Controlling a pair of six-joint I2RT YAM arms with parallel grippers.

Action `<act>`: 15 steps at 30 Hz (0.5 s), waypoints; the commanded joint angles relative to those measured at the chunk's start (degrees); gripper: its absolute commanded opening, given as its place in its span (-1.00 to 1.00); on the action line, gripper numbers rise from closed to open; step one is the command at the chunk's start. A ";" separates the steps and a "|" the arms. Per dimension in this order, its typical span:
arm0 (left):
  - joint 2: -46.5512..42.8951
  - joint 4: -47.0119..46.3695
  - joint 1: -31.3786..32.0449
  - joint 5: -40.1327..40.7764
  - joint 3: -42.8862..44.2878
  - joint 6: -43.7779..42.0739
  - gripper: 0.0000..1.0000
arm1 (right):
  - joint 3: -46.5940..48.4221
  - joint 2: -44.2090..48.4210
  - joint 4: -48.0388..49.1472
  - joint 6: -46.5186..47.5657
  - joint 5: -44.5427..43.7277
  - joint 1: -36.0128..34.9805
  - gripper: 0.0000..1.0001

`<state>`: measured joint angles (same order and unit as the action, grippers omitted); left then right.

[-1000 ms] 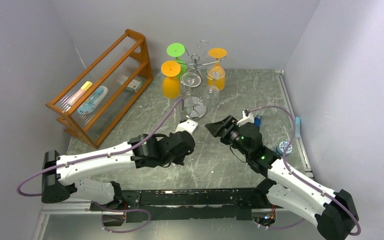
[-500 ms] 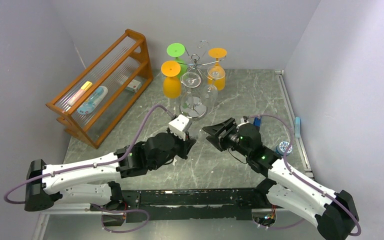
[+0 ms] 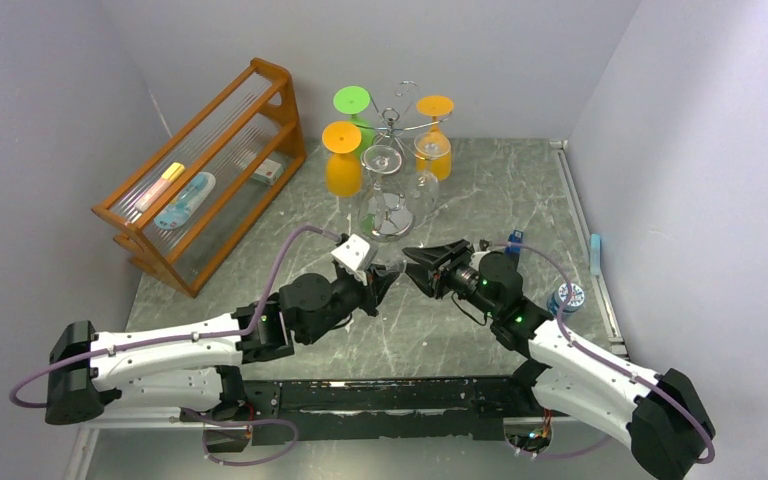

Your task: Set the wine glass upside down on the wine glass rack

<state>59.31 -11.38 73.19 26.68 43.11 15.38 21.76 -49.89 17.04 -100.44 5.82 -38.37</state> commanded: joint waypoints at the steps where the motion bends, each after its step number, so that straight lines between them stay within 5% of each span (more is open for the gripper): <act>1: -2.06 -10.57 0.29 -2.65 -2.19 -0.49 -0.90 | -3.31 -0.52 9.84 -7.58 1.67 -0.39 -0.11; 9: -3.72 -14.26 0.29 -3.31 -5.26 0.93 -0.90 | -3.78 -0.51 8.21 -10.80 1.01 -0.39 0.02; 15: -4.24 -15.49 0.29 -4.65 -5.84 0.85 -0.90 | -7.03 -1.91 15.97 -15.14 0.14 -0.39 -0.19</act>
<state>56.29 -20.25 73.23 23.83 37.58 15.86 17.10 -50.96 27.20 -111.46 6.70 -38.46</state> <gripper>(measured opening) 0.109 0.439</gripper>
